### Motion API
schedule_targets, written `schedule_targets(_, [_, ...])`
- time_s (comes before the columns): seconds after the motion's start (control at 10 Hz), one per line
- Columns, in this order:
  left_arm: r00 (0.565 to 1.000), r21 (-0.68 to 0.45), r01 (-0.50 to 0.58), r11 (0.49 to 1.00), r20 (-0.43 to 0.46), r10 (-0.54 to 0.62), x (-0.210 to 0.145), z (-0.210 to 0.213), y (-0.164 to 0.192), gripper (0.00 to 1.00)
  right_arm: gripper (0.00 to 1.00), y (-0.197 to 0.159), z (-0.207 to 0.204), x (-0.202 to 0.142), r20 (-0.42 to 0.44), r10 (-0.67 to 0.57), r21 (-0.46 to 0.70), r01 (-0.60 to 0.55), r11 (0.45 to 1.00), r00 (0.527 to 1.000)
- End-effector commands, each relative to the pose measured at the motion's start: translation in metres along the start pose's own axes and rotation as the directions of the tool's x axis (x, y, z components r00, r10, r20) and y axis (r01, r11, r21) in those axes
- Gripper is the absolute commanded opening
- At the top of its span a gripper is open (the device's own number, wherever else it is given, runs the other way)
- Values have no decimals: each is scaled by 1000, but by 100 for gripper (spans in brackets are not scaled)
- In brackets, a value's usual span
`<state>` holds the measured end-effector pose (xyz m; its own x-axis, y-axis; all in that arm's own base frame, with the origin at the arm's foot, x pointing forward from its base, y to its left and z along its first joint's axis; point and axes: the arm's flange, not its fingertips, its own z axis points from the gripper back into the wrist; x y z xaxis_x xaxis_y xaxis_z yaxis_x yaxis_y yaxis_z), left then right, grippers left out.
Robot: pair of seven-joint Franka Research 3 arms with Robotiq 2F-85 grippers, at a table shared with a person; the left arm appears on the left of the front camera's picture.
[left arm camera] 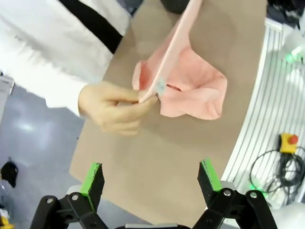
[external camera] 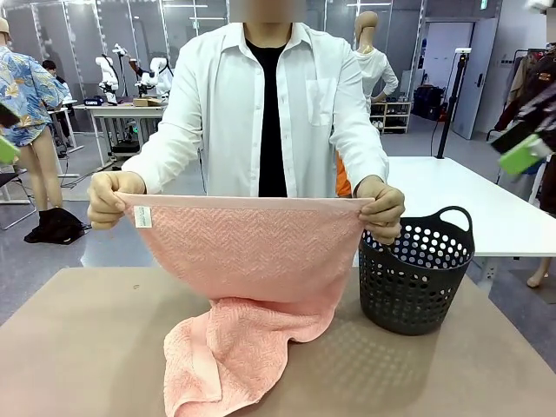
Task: Fold the towel.
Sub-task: Grab the top end of the 100 cm Hotel Towel extended by the human.
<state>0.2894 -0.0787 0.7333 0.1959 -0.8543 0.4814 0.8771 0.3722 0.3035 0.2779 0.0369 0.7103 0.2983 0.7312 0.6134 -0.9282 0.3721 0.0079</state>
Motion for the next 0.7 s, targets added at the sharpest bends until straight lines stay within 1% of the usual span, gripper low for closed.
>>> schedule_targets(0.0, [989, -58, 131, 990, -61, -135, 27, -1, 20, 100, 100, -6, -1, 27, -90, 96, 34, -93, 995, 991])
schedule_targets(0.1, [976, -100, 195, 976, -81, -203, 53, -10, 19, 100, 100, -3, -10, 47, -157, 158, 61, -150, 987, 975])
schedule_targets(0.2, [952, -130, 268, 955, -113, -283, 79, -19, 17, 100, 100, 2, -19, 71, -241, 212, 80, -198, 977, 947])
schedule_targets(0.3, [930, -145, 318, 937, -143, -337, 101, -29, 13, 100, 100, 7, -26, 92, -286, 241, 86, -226, 970, 927])
schedule_targets(0.5, [899, -178, 362, 915, -192, -393, 129, -49, 6, 100, 100, 13, -45, 122, -356, 272, 94, -255, 962, 894])
schedule_targets(0.6, [897, -176, 355, 918, -212, -387, 136, -56, 5, 100, 100, 18, -57, 135, -383, 295, 108, -275, 955, 875])
